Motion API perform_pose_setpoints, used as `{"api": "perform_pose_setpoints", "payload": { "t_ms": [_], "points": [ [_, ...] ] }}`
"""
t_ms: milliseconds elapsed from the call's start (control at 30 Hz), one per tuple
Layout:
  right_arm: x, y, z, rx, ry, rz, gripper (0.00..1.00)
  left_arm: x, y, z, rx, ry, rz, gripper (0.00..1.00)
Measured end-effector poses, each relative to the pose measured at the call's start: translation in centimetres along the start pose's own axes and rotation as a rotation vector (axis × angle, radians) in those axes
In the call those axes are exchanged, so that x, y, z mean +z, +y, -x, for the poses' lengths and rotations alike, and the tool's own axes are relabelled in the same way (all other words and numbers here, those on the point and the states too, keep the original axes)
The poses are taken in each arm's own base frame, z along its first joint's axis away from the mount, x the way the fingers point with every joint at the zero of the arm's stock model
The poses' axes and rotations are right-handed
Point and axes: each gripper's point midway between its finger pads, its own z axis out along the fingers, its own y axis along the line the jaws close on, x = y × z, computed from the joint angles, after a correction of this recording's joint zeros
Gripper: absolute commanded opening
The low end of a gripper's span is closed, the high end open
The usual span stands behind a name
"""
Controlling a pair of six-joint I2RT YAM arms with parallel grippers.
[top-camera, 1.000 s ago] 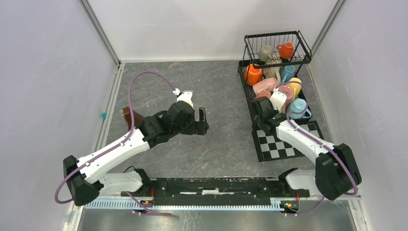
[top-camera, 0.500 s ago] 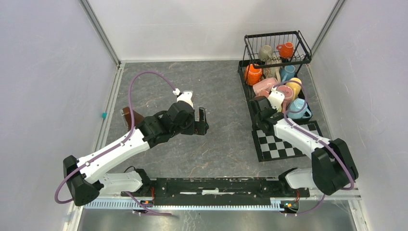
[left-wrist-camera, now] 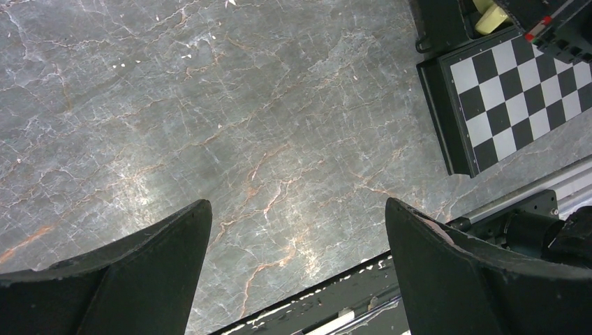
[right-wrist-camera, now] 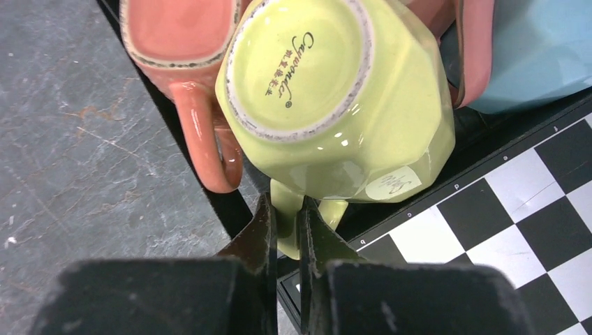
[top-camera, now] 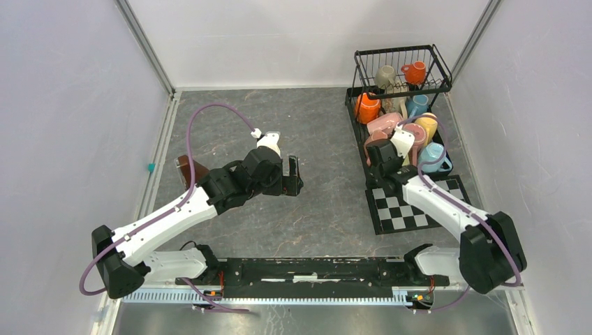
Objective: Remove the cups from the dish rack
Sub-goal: Unload the cup from the dish rack.
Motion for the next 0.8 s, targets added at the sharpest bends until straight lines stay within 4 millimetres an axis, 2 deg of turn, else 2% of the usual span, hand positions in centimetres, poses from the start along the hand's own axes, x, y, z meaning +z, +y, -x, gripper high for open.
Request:
{"api": "perform_pose_setpoints", "payload": {
  "t_ms": [200,367,567,800],
  "points": [
    [-1.6,0.1,1.6,0.011,-0.038,0.052,0.0,0.0,-0.1,-0.1,-0.001,0.004,-0.004,1.0],
    [-2.4,-0.4,1.9,-0.004,-0.04,0.063,0.0,0.0,-0.6,-0.1,-0.004,0.012,-0.029,1.0],
    [-3.5,-0.6,2.5,-0.006,-0.05,0.09,0.0,0.0,-1.9,0.0,-0.045,0.016,-0.083,1.0],
    [-5.0,0.0,3.6,0.008,-0.073,0.165,0.0,0.4,-3.2,0.2,-0.099,0.02,-0.128,1.0]
  ]
}}
